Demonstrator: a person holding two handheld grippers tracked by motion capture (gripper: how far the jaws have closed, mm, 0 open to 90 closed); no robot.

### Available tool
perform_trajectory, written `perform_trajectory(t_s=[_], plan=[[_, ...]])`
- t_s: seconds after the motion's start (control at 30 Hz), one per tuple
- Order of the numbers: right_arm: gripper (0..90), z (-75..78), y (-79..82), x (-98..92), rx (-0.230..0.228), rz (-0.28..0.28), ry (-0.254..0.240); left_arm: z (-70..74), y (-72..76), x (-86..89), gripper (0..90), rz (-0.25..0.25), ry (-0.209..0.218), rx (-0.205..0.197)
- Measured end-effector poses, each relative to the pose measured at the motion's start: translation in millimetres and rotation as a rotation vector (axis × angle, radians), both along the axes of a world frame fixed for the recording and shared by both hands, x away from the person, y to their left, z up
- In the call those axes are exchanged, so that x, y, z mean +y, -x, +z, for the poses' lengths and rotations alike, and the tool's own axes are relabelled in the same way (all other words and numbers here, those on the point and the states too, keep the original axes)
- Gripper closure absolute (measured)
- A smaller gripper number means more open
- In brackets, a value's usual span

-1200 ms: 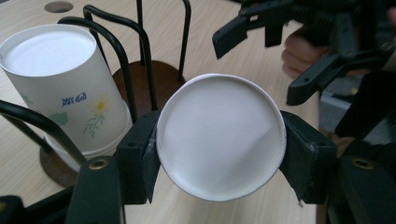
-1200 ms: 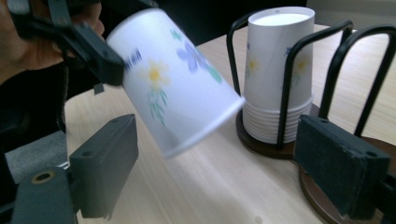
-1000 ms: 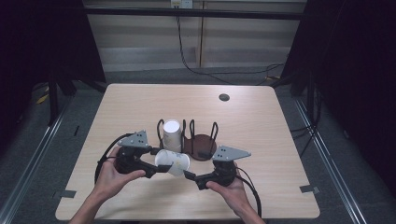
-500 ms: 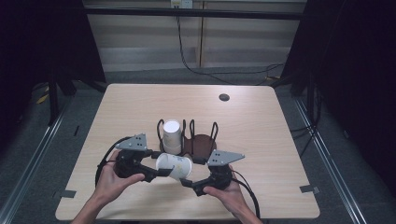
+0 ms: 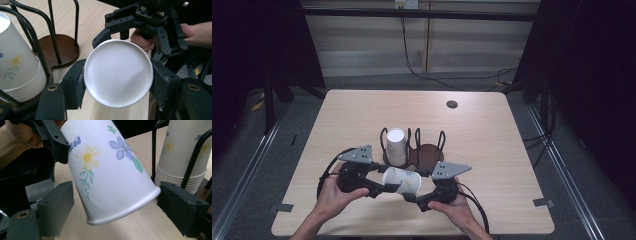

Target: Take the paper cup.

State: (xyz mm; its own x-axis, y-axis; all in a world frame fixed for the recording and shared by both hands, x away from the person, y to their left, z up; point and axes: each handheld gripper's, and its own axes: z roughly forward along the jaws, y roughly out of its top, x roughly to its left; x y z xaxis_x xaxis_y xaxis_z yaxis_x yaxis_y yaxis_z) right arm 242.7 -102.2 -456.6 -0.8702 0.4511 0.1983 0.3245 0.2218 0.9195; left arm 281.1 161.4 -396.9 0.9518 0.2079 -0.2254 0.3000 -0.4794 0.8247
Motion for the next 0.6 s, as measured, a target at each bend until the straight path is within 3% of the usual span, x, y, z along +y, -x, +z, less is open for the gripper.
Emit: perform_trajectory(t_s=[0.6], plan=[[17.9,0.9,3.2,2.6,-0.048,0.065,-0.012,2.4,-2.1,3.9,36.8,-0.047,0.032,0.056]])
